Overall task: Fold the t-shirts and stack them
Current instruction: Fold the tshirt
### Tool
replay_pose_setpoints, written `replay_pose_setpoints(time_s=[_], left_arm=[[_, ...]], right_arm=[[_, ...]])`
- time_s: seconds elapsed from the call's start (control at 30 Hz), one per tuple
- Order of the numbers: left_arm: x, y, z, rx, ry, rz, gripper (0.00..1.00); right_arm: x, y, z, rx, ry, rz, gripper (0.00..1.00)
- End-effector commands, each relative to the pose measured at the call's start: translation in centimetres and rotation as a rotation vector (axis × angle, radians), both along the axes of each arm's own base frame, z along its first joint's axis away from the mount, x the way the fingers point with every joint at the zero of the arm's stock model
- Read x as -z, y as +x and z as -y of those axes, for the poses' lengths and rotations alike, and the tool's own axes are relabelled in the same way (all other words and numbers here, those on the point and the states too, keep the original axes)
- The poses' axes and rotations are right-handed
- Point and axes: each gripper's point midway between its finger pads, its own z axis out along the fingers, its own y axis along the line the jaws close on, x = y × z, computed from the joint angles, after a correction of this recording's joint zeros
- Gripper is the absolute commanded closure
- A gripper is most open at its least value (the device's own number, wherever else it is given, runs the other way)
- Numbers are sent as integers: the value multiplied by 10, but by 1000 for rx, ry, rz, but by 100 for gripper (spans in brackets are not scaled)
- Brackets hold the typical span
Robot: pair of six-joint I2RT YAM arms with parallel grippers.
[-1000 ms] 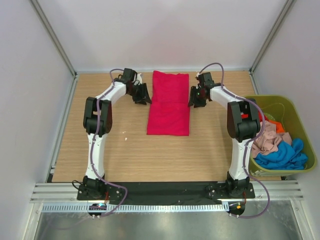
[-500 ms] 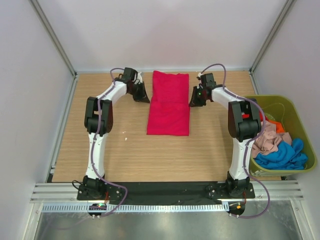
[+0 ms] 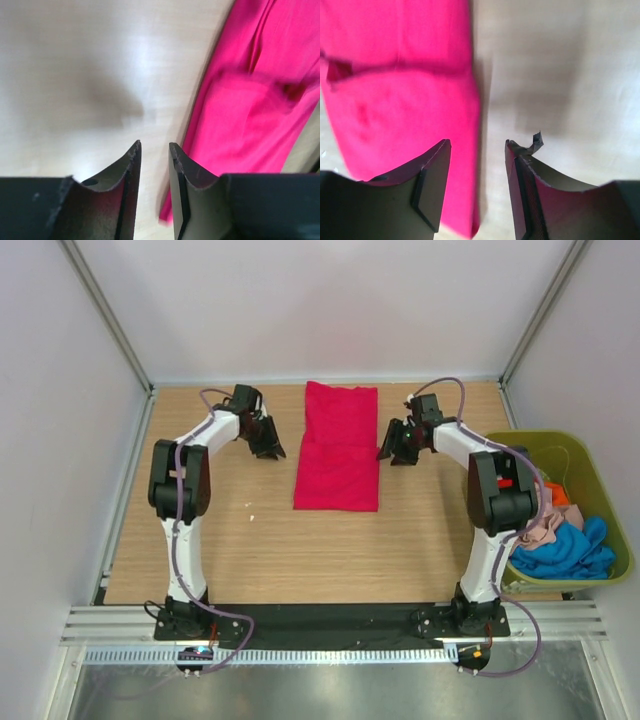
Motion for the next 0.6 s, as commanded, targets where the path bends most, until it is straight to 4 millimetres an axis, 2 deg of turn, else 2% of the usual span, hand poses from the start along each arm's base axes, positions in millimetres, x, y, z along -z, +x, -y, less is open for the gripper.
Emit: replay_pose_setpoints(time_s=[0.0, 0.03, 0.1, 0.13, 0.2, 0.23, 0.33, 0.57], left_arm=[[-37, -40, -13, -52, 16, 2, 70], [-35, -48, -12, -52, 7, 3, 68], [-38, -61, -6, -44, -23, 14, 66], [-32, -79, -4, -35, -27, -7, 65], [-30, -89, 3, -19, -50, 1, 64], [-22, -100, 6, -13, -57, -27, 64], [-13, -119, 23, 33, -113, -62, 64], [4, -134, 37, 77, -138, -76, 63]], right_arm=[[-37, -34, -18, -19, 100, 8, 45], [-36, -51, -18, -18, 101, -1, 44], [-35, -68, -23, -33, 104, -7, 44], [-33, -80, -20, -33, 96, -16, 44], [-29, -90, -21, -38, 94, -23, 44], [-22, -100, -20, -40, 89, -39, 44], [-10, -114, -24, -62, 101, -63, 44], [3, -125, -34, -97, 139, -59, 45]])
